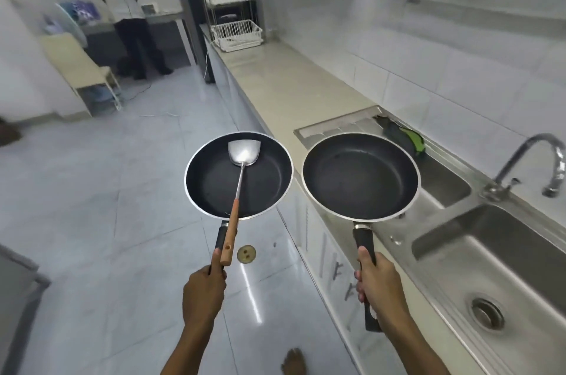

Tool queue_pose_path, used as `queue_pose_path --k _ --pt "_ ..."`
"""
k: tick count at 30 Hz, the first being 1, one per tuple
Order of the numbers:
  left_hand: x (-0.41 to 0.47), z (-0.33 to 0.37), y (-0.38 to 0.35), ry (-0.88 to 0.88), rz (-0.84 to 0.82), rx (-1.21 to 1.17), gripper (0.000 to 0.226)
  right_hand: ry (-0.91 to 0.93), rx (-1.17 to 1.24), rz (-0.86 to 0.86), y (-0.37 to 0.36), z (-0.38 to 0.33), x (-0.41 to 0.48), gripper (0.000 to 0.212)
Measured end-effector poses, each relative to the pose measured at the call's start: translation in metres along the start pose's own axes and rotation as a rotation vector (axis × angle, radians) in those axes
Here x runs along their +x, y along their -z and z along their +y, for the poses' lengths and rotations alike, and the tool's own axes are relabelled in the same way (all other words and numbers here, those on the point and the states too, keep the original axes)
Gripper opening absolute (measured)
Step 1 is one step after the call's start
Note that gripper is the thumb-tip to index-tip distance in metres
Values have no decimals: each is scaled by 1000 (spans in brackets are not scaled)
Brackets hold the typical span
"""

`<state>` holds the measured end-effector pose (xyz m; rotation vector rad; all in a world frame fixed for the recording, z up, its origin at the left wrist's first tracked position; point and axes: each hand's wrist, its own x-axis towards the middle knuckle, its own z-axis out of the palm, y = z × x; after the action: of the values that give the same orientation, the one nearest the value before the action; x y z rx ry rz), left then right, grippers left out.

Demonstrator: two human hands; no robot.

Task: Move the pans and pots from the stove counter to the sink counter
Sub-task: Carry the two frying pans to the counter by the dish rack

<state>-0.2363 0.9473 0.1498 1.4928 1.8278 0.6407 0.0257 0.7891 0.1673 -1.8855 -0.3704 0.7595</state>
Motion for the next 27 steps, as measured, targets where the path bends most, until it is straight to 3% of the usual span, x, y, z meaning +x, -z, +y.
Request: queue_pose_path --k 15,27 --pt "387 172 -102 -100 -74 19 84 4 70 51 -213 -174 322 40" --pt "716 328 -204 -163 -224 160 78 -141 171 245 -364 -285 583 36"
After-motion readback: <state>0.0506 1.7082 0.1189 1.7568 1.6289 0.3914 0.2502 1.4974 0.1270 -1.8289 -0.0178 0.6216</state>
